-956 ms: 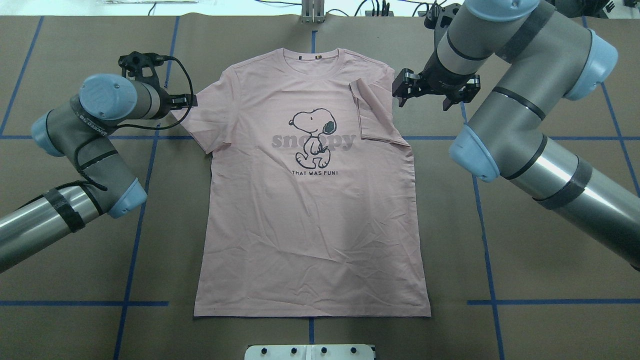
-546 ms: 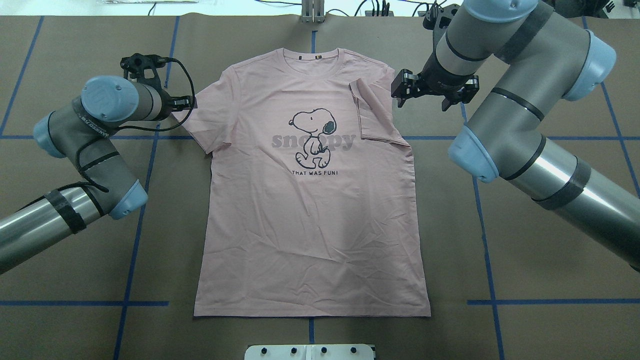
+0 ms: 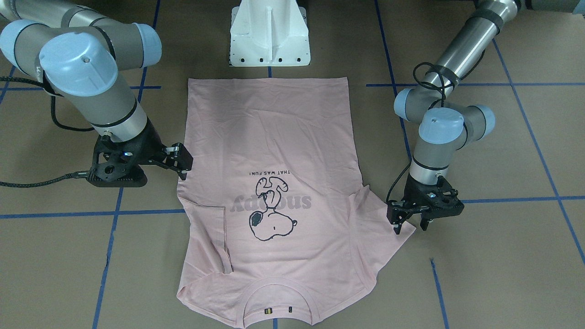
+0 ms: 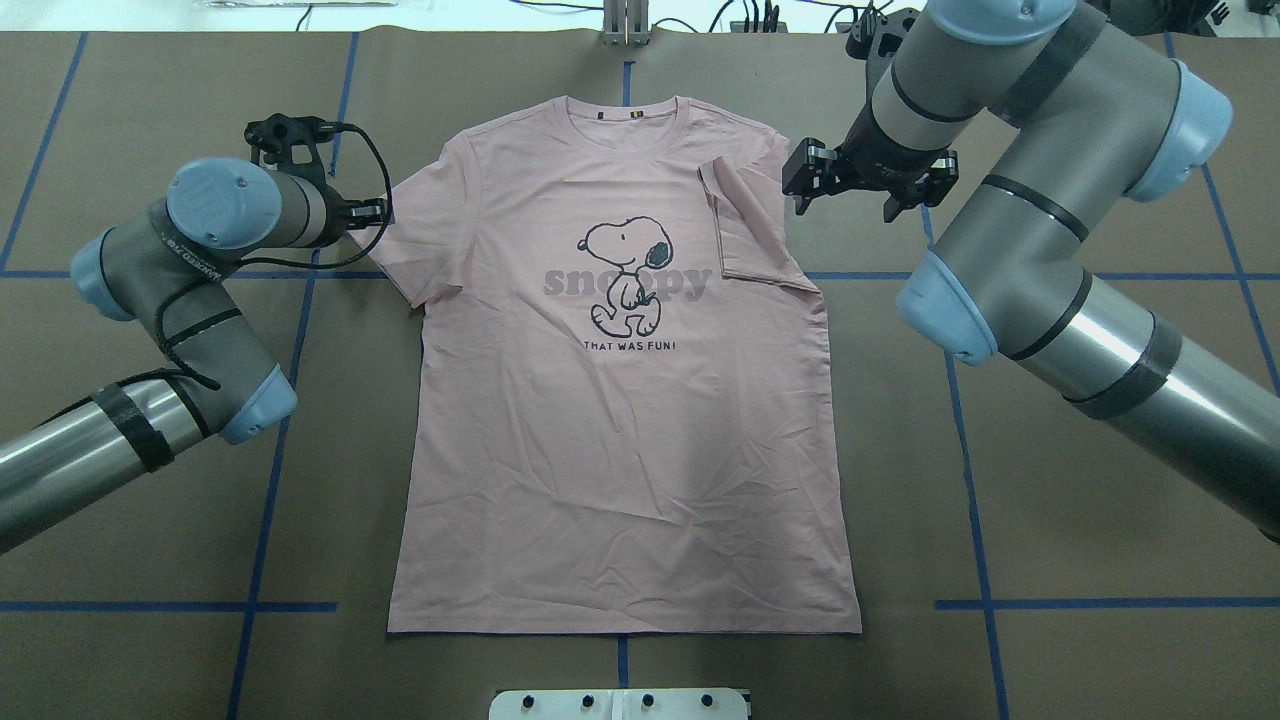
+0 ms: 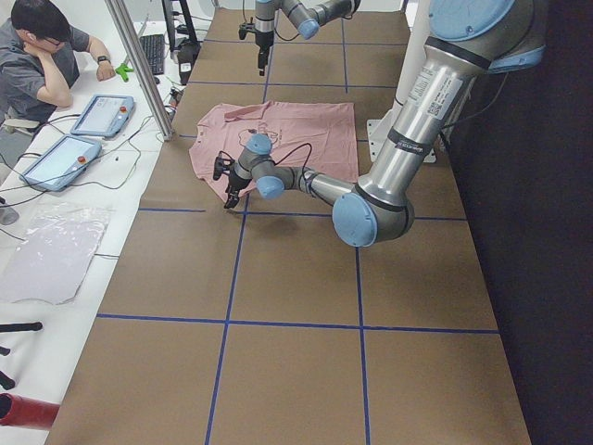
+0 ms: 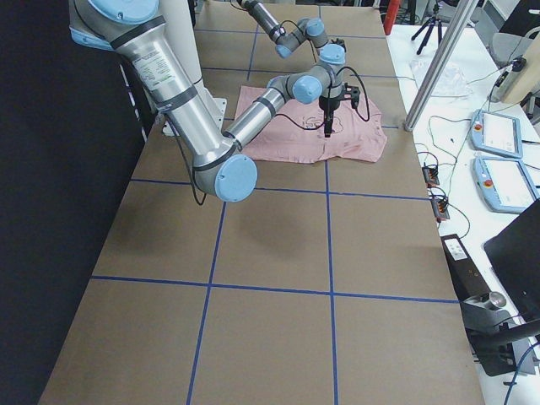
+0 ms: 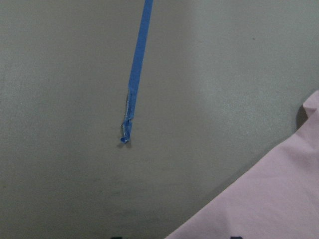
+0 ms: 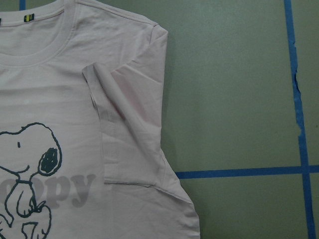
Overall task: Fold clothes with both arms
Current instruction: 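Fold the sleeve nearest the left gripper inward onto the shirt body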
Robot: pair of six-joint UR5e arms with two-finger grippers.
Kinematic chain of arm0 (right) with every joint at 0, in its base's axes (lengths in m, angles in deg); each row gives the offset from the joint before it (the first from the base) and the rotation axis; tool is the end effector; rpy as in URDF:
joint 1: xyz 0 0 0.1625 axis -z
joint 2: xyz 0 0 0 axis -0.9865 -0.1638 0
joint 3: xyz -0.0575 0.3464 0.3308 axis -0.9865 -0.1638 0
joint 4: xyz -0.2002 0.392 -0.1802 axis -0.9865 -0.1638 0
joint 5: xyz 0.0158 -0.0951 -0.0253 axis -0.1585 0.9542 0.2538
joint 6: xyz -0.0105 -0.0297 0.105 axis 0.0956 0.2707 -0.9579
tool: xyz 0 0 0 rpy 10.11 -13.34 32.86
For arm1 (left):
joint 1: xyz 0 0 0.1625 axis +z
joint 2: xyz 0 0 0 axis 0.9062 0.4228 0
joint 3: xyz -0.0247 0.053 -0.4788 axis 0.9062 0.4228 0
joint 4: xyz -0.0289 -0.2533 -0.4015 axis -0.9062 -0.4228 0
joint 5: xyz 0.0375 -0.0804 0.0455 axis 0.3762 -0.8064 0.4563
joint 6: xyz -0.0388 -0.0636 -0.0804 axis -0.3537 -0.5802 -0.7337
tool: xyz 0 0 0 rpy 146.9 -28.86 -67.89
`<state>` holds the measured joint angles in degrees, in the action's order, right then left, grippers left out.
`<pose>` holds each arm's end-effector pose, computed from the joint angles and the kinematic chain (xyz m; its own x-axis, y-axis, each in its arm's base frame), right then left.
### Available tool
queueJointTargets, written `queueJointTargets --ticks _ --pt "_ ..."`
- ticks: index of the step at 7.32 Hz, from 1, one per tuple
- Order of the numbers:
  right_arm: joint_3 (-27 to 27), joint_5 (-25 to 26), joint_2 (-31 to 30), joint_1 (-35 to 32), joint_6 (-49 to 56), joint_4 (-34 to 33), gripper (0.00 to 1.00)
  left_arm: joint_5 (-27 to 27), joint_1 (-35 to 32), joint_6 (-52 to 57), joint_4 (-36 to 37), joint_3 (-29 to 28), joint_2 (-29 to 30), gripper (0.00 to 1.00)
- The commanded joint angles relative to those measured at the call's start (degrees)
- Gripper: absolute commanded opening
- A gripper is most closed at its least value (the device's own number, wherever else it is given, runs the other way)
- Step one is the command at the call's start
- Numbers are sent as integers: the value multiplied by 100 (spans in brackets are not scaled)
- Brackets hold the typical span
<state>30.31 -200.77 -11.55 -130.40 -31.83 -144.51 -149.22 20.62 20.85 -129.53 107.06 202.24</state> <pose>-0.4256 -0.6289 0.2620 0.6735 0.0668 0.7362 -0.1309 0.9909 0.0298 0.5060 -0.6715 0.4870 0.6736 -0.0927 -0.7333 0.4251 0.8601 0.2818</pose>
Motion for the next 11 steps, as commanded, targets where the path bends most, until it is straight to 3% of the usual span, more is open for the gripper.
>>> queueJointTargets --ticks 1,2,4,7,8,11 --pt "1 0 0 8 0 0 100 -1 7 15 -6 -4 7 28" --pt "10 0 0 8 0 0 100 -19 7 68 -6 14 7 0" --pt "19 9 0 8 -17 0 100 -54 7 182 2 66 15 0" --pt "19 26 -18 8 -26 17 100 -440 16 -44 832 1022 198 0" --pt "36 26 -26 0 -26 26 100 -441 33 -516 968 851 513 0" --pt "45 26 -88 8 -26 35 100 -441 130 -1186 952 -763 2128 0"
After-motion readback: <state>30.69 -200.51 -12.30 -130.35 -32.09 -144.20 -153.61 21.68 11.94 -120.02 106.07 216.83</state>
